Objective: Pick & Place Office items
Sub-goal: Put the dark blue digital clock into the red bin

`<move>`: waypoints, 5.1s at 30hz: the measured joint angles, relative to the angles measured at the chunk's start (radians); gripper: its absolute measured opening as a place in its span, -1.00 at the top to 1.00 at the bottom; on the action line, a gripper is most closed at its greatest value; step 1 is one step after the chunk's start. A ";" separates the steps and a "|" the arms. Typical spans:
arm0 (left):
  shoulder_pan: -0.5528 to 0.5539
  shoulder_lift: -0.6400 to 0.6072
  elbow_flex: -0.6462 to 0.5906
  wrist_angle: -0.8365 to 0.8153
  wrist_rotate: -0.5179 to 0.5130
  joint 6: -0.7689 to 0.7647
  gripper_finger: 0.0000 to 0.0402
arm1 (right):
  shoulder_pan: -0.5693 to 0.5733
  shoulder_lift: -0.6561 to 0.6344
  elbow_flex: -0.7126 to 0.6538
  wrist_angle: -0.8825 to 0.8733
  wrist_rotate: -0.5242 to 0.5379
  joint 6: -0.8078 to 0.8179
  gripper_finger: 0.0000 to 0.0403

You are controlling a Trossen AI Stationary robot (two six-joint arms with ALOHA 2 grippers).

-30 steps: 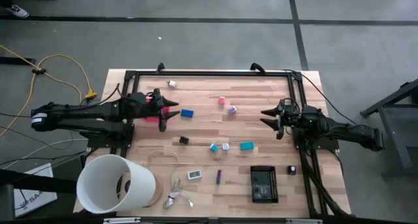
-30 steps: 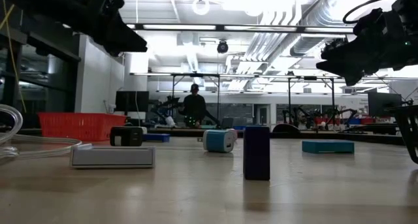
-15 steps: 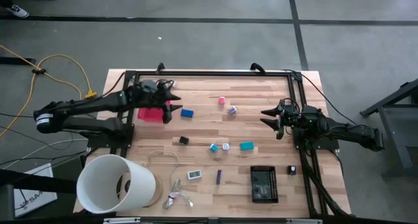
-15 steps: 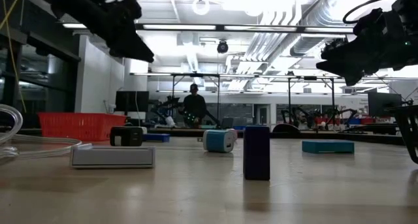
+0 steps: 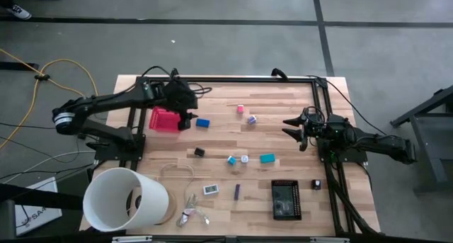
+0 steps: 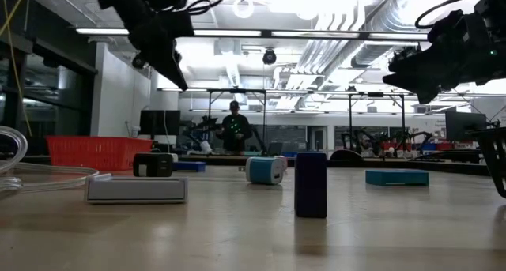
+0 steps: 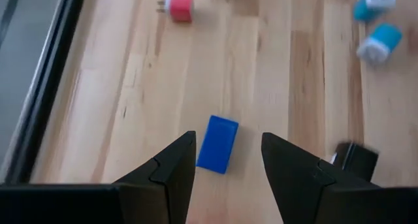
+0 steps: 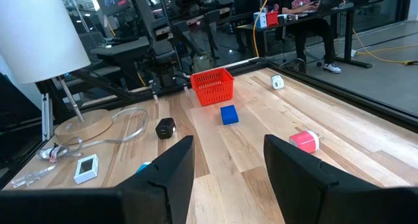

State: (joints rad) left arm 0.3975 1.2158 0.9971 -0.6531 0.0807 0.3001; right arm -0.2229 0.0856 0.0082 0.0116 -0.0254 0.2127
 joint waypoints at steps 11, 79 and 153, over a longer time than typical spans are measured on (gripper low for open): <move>0.000 0.150 0.039 -0.107 -0.038 0.020 0.17 | 0.000 0.000 0.000 0.000 0.000 0.000 0.15; -0.006 0.468 0.038 0.143 -0.005 0.095 0.16 | 0.000 0.000 0.000 0.001 0.000 0.000 0.15; 0.000 0.548 0.039 0.163 0.004 0.192 -0.04 | 0.000 0.000 0.000 0.003 0.000 0.000 0.15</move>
State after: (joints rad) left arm 0.3977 1.7641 1.0359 -0.4899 0.0848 0.4925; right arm -0.2227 0.0853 0.0081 0.0147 -0.0254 0.2127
